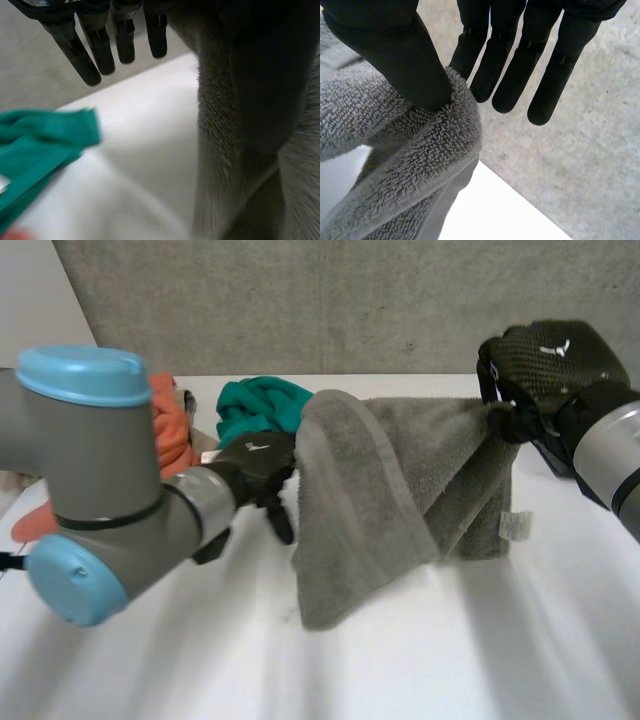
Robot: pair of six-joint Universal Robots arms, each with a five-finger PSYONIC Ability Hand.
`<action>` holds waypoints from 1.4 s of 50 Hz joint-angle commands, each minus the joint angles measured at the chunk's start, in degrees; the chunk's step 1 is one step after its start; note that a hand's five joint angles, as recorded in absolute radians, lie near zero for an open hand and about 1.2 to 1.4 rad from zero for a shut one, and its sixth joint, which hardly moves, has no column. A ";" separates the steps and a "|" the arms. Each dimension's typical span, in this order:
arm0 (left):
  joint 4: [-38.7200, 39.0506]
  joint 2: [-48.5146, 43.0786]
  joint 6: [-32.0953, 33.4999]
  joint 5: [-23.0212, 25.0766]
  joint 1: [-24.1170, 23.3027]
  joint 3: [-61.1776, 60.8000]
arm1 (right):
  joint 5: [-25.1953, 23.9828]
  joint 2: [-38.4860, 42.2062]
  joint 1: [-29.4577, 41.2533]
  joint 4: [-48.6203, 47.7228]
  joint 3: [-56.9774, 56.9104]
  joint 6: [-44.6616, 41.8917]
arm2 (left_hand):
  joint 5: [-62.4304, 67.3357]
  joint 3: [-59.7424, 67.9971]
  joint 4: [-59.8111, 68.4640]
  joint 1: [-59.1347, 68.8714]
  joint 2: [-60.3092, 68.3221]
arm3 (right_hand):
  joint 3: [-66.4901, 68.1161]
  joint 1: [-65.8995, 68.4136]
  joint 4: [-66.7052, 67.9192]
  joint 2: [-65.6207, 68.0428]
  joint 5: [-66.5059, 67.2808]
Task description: Fold the laundry.
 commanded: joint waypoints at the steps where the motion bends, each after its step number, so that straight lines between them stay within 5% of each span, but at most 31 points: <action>1: -3.67 3.19 9.75 -1.41 8.22 -4.10 | -1.72 0.52 -1.05 -3.87 4.89 0.62 | -4.50 -5.06 -4.68 -4.56 -4.84 | 12.07 16.14 11.48 12.52 14.43; 13: -4.73 11.36 15.03 1.58 17.19 -2.61 | -3.04 2.54 1.49 -4.14 5.69 0.62 | -5.52 -6.08 -5.70 -5.58 -5.86 | 12.07 16.14 11.48 12.52 14.43; 17: -3.67 14.44 13.98 7.55 14.04 -4.27 | -2.87 3.07 2.99 -3.96 5.43 0.54 | -1.47 -2.03 -1.66 -1.54 -1.82 | 12.07 16.14 11.48 12.52 14.43; 22: 1.31 14.97 11.35 12.39 3.78 -7.70 | -2.34 4.30 3.26 -3.17 4.37 -0.43 | 2.71 2.15 2.52 2.64 2.36 | 12.07 16.14 11.48 12.52 14.43; 27: 10.12 7.43 9.24 8.10 -4.77 -7.36 | -0.93 4.57 1.94 -1.24 4.63 -1.22 | 20.71 20.15 20.53 20.65 20.37 | 12.07 16.14 11.48 12.52 14.43; 32: 12.33 -1.79 7.31 2.12 -9.95 -3.85 | -0.67 4.39 0.71 -0.97 5.51 -0.96 | 17.23 16.67 17.05 17.17 16.89 | 12.07 16.14 11.48 12.52 14.43; 44: 12.68 -14.90 -2.09 3.34 -15.32 5.55 | -1.10 4.57 -0.09 -1.59 7.53 1.32 | 12.83 12.27 12.64 12.76 12.48 | 12.07 16.14 11.48 12.52 14.43; 56: 8.73 -23.08 -1.93 0.01 -20.24 15.92 | -1.11 5.00 -0.52 -1.94 8.41 1.41 | 14.00 13.44 13.81 13.93 13.65 | 12.07 16.14 11.48 12.52 14.43; 67: 4.59 -24.84 1.66 -7.82 -20.07 19.27 | -1.46 5.00 -2.46 -2.03 8.41 1.50 | 61.71 61.15 61.53 61.65 61.37 | 12.07 16.14 11.48 12.52 14.43; 70: 3.72 -24.41 3.60 -8.61 -19.55 19.54 | -1.98 4.92 -3.42 -2.03 8.50 1.50 | 63.28 62.71 63.09 63.21 62.93 | 12.07 16.14 11.48 12.52 14.43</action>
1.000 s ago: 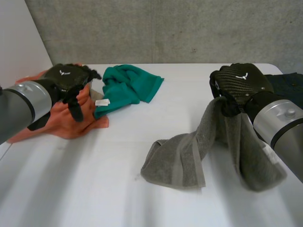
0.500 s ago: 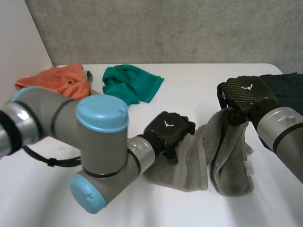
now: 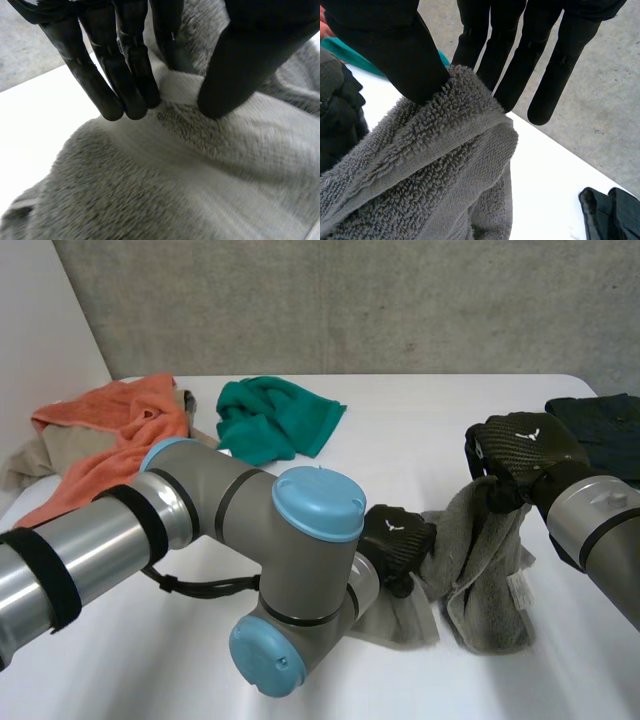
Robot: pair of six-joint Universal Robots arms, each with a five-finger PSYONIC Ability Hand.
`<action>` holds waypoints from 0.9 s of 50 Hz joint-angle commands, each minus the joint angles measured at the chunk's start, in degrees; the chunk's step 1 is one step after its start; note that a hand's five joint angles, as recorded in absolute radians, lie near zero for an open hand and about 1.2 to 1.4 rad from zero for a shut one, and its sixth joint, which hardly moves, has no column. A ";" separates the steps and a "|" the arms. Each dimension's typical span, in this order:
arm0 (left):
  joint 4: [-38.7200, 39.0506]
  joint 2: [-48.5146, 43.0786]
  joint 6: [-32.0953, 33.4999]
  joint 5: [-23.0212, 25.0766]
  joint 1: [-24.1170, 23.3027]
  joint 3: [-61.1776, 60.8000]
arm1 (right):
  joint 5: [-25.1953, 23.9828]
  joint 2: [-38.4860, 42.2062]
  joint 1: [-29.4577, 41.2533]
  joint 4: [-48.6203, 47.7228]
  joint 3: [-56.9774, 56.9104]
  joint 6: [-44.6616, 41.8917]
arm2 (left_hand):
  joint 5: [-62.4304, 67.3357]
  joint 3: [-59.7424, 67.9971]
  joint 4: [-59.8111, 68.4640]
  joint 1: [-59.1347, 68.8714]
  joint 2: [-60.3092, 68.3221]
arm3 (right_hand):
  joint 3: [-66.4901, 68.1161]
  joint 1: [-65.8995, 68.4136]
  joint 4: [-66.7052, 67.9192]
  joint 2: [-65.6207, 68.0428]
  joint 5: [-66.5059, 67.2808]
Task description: Fold the laundry.
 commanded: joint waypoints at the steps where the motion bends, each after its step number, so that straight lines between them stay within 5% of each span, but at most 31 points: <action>1: -1.68 0.61 3.94 -2.35 1.00 0.53 | -0.80 -0.09 -1.84 0.01 0.04 -0.07 | 15.47 15.42 14.86 15.38 15.16 | 12.07 16.14 11.48 12.51 13.68; 8: -5.46 12.11 4.29 -3.32 8.37 -4.73 | -3.87 -0.01 -3.95 0.80 -1.36 -2.08 | 15.47 15.42 14.86 15.38 15.16 | 12.07 16.14 11.48 12.51 13.68; 14: -1.69 25.03 8.58 0.97 23.65 -14.66 | -10.72 3.76 -3.60 1.15 -5.57 -8.40 | 15.47 15.42 14.86 15.38 15.16 | 12.07 16.14 11.48 12.51 13.68; 24: 0.25 21.63 13.61 3.27 31.24 -19.16 | -16.18 24.94 -0.44 -4.03 -17.97 -34.06 | 15.47 15.42 14.86 15.38 15.16 | 12.07 16.14 11.48 12.51 13.68; 25: 1.12 20.49 13.18 3.09 31.41 -18.90 | -16.01 27.48 -0.09 -6.12 -19.46 -39.39 | 15.16 15.10 14.55 15.07 14.84 | -11.60 -7.53 -12.19 -11.15 -9.99; 27: 2.18 19.60 12.21 3.18 31.42 -18.55 | -15.92 28.73 0.18 -7.37 -20.00 -41.98 | -1.41 -1.46 -2.02 -1.50 -1.72 | -36.25 -32.19 -36.85 -35.81 -34.65; 29: 3.41 18.98 11.16 4.40 31.33 -18.19 | -14.70 29.35 0.62 -9.64 -19.91 -43.13 | -32.07 -32.13 -32.69 -32.16 -32.39 | -57.93 -53.86 -58.52 -57.49 -56.32; 38: 6.75 26.36 11.06 9.24 33.08 -21.88 | -4.42 17.77 2.64 -11.77 -12.89 -20.66 | -44.56 -44.62 -45.17 -44.65 -44.88 | -57.93 -53.86 -58.52 -57.49 -56.32; 45: 10.18 34.97 16.50 14.51 36.42 -29.61 | 4.29 6.16 0.97 -0.45 -7.44 -6.23 | -44.56 -44.61 -45.17 -44.65 -44.88 | -57.93 -53.86 -58.52 -57.49 -56.32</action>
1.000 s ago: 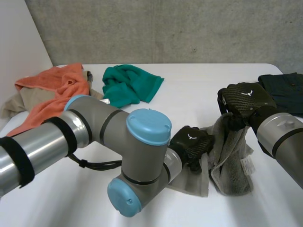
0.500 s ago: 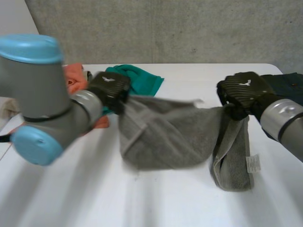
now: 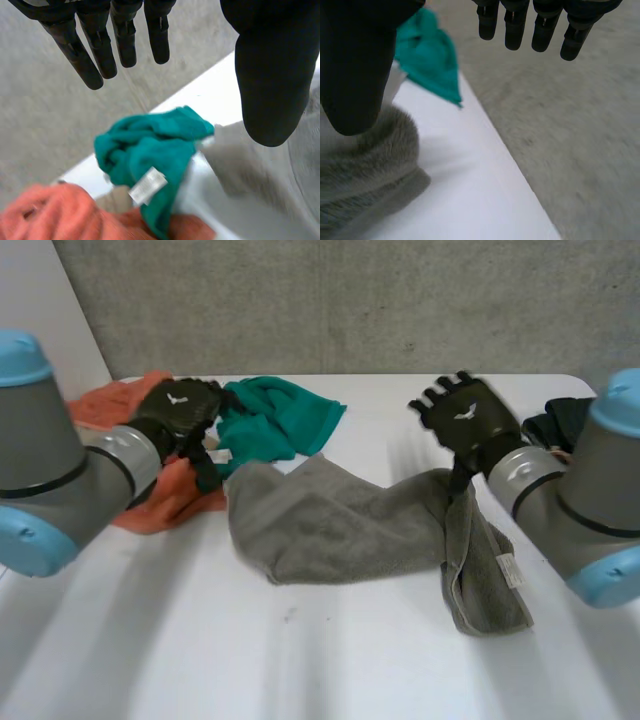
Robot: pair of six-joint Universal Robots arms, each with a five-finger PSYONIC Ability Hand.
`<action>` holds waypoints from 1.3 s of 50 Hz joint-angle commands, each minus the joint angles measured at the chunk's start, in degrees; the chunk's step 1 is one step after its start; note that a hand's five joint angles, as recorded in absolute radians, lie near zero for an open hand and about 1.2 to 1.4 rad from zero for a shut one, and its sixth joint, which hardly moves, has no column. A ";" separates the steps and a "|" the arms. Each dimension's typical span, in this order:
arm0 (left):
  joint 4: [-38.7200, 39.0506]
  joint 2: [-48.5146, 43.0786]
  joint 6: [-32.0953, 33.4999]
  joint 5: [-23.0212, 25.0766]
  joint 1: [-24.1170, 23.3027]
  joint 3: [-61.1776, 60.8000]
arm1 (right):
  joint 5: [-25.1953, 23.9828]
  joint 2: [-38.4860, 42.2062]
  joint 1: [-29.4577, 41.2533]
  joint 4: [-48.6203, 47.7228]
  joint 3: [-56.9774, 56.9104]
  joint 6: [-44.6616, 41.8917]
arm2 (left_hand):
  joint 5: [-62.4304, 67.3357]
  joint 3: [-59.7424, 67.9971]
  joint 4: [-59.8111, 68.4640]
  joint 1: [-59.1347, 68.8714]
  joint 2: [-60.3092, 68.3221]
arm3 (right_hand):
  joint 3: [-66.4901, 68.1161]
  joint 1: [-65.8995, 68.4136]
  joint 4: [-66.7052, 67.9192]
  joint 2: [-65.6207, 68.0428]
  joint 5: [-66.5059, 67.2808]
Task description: Fold the laundry.
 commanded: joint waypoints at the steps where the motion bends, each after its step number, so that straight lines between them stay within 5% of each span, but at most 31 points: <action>1: 2.46 8.43 7.12 5.85 3.50 -7.96 | 7.94 -11.47 -1.77 14.10 5.42 13.45 | 0.50 -0.25 -0.07 -0.69 -0.08 | -1.79 -2.38 -2.07 -2.03 -2.82; 9: 3.33 8.97 20.66 13.67 7.81 -14.39 | 8.30 -16.48 -3.18 30.21 12.35 15.22 | 0.99 0.25 0.43 -0.19 0.42 | 5.25 4.66 4.97 5.01 4.21; 15: 1.85 2.22 28.22 18.43 10.45 -12.91 | 6.37 -19.48 -4.06 28.39 22.28 12.68 | 1.50 0.76 0.94 0.31 0.93 | 16.34 15.75 16.06 16.10 15.30; 21: -2.20 -4.29 32.02 18.35 10.19 -8.95 | 4.43 -20.54 -5.55 20.22 30.82 6.44 | 2.17 1.43 1.61 0.99 1.60 | 17.89 17.30 17.62 17.66 16.86; 36: -3.79 -7.82 24.38 12.72 3.86 -2.97 | 3.29 -7.27 -6.87 -6.76 34.26 3.35 | 5.71 4.96 5.14 4.52 5.13 | 28.81 28.22 28.53 28.57 27.77; 38: -3.35 -7.12 23.06 12.28 3.33 -3.14 | 3.37 -5.86 -6.96 -10.02 33.73 3.00 | 5.71 4.96 5.14 4.52 5.13 | 39.20 38.61 38.92 38.96 38.16; 40: -3.08 -6.85 22.18 12.02 2.98 -3.23 | 3.55 -5.60 -6.96 -11.95 33.64 2.65 | 5.71 4.96 5.14 4.52 5.13 | 64.00 63.41 63.72 63.76 62.97; 42: -3.17 -6.59 21.21 11.58 2.45 -3.41 | 3.99 -6.03 -7.49 -13.72 33.12 2.56 | 5.71 4.96 5.14 4.52 5.13 | 68.21 67.62 67.93 67.97 67.18; 53: -5.01 -7.91 20.86 8.77 -0.27 -4.55 | 3.20 -14.82 -12.93 -7.49 24.07 6.87 | 5.87 5.13 5.31 4.69 5.30 | 68.21 67.62 67.93 67.97 67.18; 65: -4.05 -11.68 22.00 5.78 -1.24 -2.88 | 5.31 -4.10 -17.86 3.68 11.14 6.69 | 13.95 13.21 13.38 12.76 13.38 | 68.21 67.62 67.93 67.97 67.18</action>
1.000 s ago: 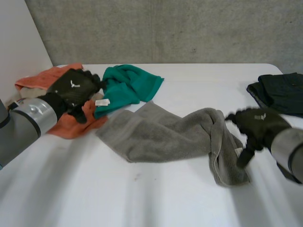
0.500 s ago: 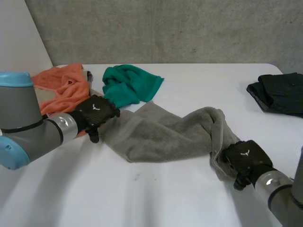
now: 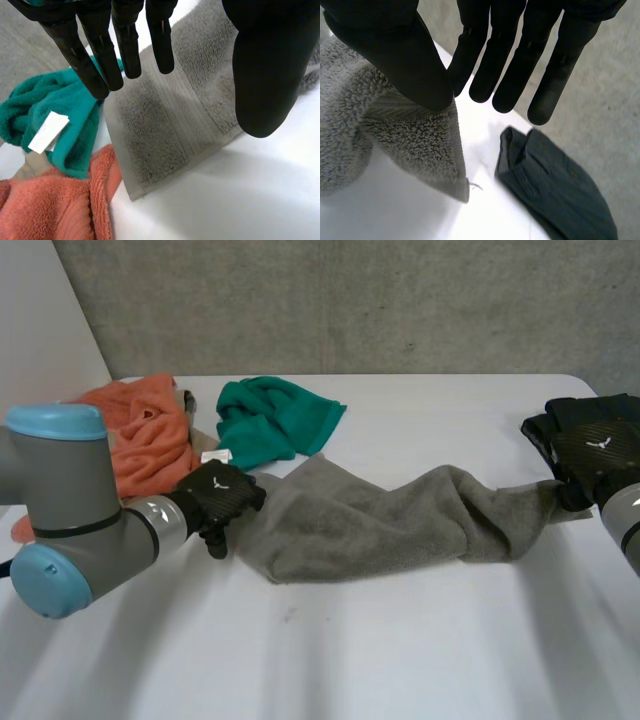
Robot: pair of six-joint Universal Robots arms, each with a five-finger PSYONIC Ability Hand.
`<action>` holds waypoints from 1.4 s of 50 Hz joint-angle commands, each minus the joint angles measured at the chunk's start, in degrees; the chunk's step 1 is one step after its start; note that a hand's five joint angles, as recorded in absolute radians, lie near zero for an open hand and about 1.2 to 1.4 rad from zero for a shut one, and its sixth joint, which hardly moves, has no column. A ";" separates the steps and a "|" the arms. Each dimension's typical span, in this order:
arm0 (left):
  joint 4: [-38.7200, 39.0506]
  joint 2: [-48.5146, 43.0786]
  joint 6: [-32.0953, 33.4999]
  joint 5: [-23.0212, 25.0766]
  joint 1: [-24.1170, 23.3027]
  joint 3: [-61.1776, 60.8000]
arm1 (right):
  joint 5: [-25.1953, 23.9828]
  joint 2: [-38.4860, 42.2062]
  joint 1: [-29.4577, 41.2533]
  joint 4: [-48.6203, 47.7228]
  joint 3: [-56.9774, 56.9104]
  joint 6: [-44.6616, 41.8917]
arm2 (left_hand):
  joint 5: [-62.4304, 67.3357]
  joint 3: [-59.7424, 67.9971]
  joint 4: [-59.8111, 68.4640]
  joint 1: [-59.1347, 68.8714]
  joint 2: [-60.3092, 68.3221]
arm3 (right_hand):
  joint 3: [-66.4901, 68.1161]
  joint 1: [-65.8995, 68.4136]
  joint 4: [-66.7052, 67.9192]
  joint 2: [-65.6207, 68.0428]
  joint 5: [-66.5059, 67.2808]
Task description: Fold the laundry.
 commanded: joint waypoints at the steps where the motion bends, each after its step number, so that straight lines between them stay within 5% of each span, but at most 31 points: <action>1: 0.94 -2.94 0.29 -0.65 -0.56 1.79 | 1.96 6.27 -1.78 4.40 -5.31 -1.20 | 6.25 6.56 6.32 6.59 6.64 | 12.39 15.38 11.67 12.70 13.71; 16: 1.29 -9.36 -0.15 -1.18 -6.19 6.98 | 2.40 6.80 -1.08 1.33 -3.38 -0.76 | 12.46 12.77 12.53 12.80 12.85 | 12.39 15.38 11.67 12.70 13.71; 25: 1.20 -10.95 1.00 -6.98 -7.77 9.97 | 2.40 5.49 -2.13 1.76 -3.12 -0.67 | 52.99 53.30 53.06 53.34 53.38 | 12.39 15.38 11.67 12.70 13.71; 31: 2.61 2.12 -1.02 -8.74 -6.19 5.58 | 1.79 1.62 -3.97 4.75 -4.25 -1.55 | 52.99 53.30 53.06 53.34 53.38 | 12.39 15.38 11.67 12.70 13.71; 40: 1.65 29.72 -9.36 -6.64 2.76 -0.76 | -2.25 -3.74 -9.77 27.13 -17.51 -15.07 | 52.99 53.30 53.06 53.34 53.38 | 12.39 15.38 11.67 12.70 13.71; 48: -6.79 31.33 -12.80 1.10 6.20 -0.14 | -3.14 0.46 -9.25 39.56 -29.03 -18.43 | 52.99 53.30 53.06 53.34 53.38 | 12.39 15.38 11.67 12.70 13.71; 58: -7.76 22.64 -13.33 -2.32 2.61 -1.28 | 1.34 17.15 -0.82 33.69 -38.88 -10.61 | 52.99 53.30 53.06 53.34 53.38 | 12.39 15.38 11.67 12.70 13.71; 67: -7.24 20.34 -13.42 -5.39 0.23 -0.23 | 12.77 33.42 3.93 8.02 -52.94 2.32 | 52.99 53.30 53.06 53.34 53.38 | 12.39 15.38 11.67 12.70 13.71; 68: -7.24 20.43 -13.42 -5.57 0.14 -0.23 | 12.77 34.48 4.46 7.57 -53.82 2.23 | 52.99 53.30 53.06 53.34 53.38 | 11.37 14.35 10.65 11.68 12.69; 69: -7.15 20.43 -13.50 -6.01 0.23 -0.05 | 12.43 36.66 5.50 8.00 -56.18 1.88 | 52.99 53.30 53.06 53.34 53.38 | -27.11 -24.12 -27.83 -26.80 -25.79; 70: -7.06 20.43 -13.51 -6.27 0.23 0.04 | 12.25 37.64 6.12 8.53 -57.07 1.62 | 52.99 53.30 53.06 53.34 53.38 | -47.14 -44.16 -47.86 -46.83 -45.83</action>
